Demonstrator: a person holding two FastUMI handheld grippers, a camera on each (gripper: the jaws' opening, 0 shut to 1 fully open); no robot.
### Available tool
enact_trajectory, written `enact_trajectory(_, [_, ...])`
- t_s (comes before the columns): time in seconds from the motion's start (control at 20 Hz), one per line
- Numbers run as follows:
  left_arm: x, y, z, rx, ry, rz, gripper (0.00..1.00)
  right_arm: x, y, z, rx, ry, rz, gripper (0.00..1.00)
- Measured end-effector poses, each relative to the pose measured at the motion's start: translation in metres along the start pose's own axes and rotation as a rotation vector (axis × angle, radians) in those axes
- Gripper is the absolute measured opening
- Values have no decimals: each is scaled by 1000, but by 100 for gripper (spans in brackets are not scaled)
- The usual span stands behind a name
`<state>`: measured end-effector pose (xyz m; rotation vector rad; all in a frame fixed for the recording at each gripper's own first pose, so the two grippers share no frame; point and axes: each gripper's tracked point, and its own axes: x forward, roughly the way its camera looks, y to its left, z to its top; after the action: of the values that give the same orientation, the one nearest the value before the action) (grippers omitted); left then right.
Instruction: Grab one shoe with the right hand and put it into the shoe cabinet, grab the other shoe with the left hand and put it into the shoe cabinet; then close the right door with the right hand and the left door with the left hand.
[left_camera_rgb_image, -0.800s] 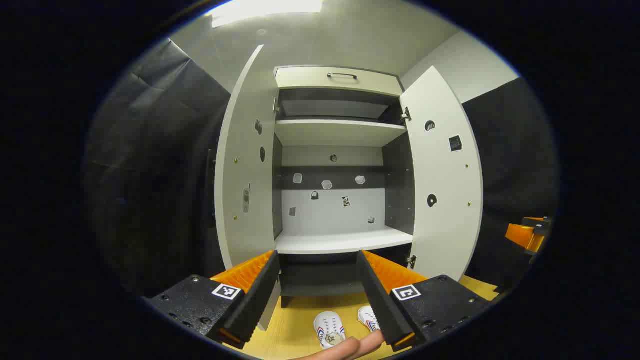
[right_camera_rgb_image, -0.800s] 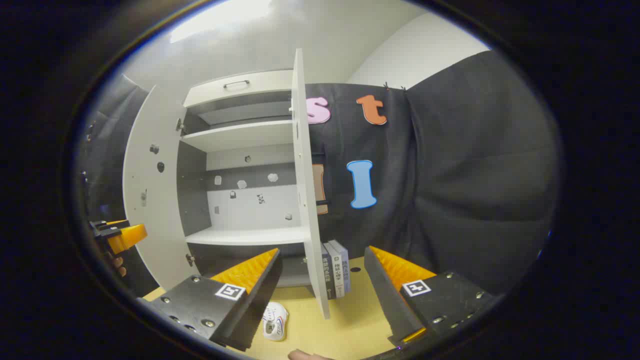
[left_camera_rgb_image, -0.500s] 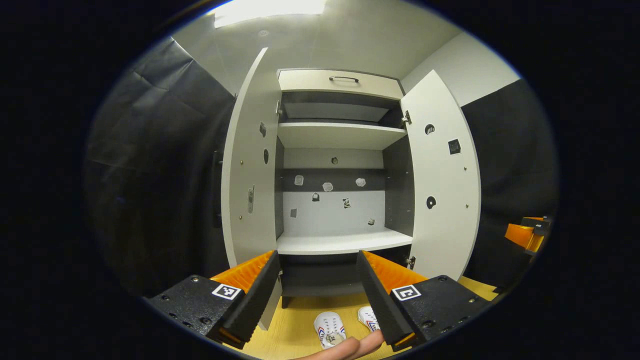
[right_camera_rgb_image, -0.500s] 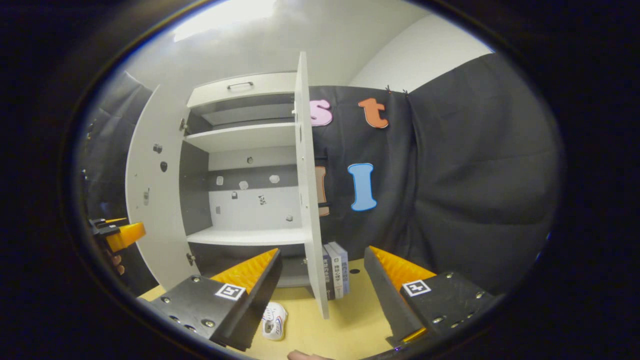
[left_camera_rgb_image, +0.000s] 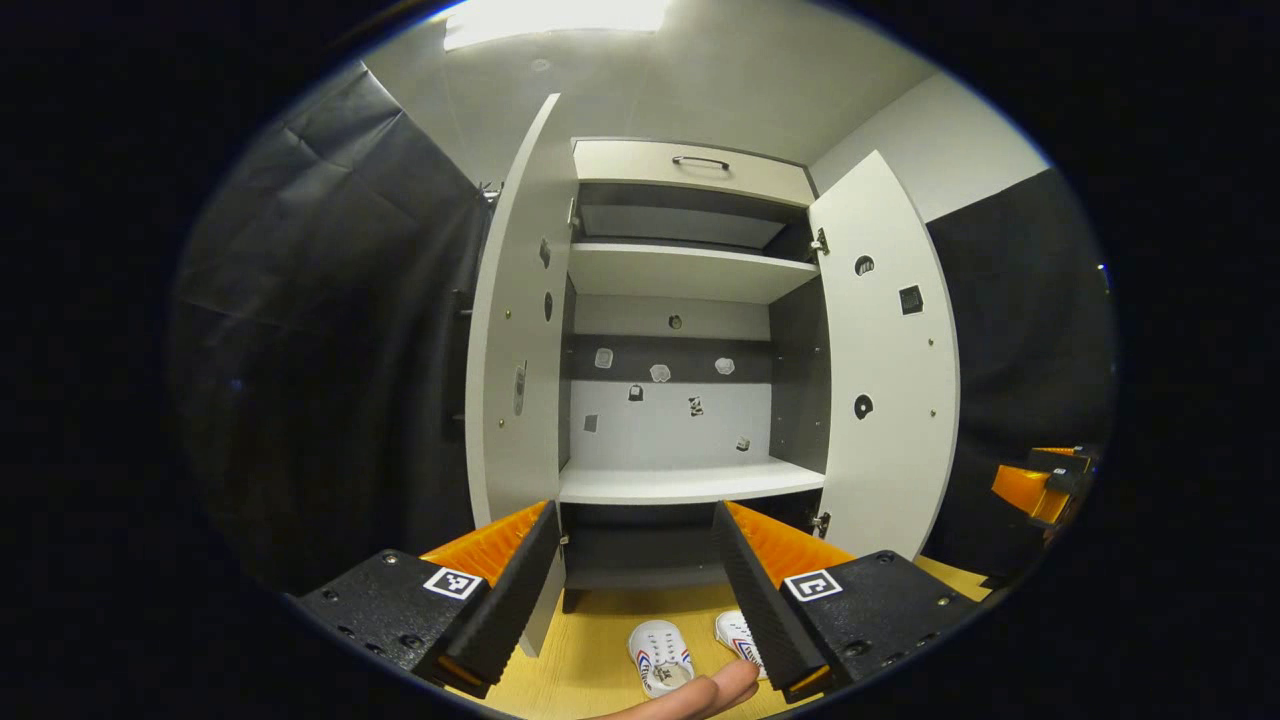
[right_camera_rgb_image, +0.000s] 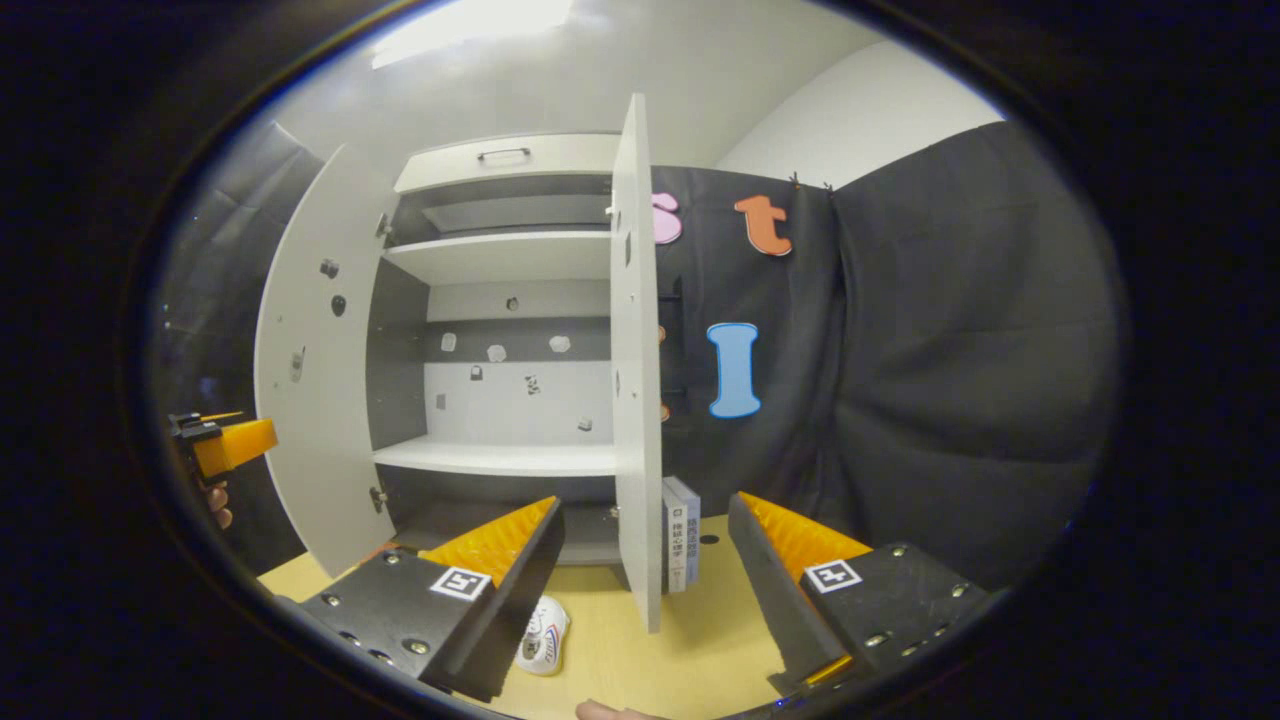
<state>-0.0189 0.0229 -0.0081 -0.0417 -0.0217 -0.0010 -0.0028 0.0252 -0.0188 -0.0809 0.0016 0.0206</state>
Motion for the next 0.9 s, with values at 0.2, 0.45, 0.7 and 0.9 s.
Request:
enact_trajectory(0.2, [-1,17,-5,15,-4,38,94,13,7,-22,-39,19,-20,94])
enact_trajectory(0.45, [-3,28,-15,5,5,31,94,39,43,-65,-50,48,49,98])
enact_trajectory(0.7, [-6,45,-34,30,27,38,94,68,70,-138,-41,137,67,98])
enact_trajectory(0.9, [-5,66,-45,58,39,86,94,76,111,-205,-84,232,132,99])
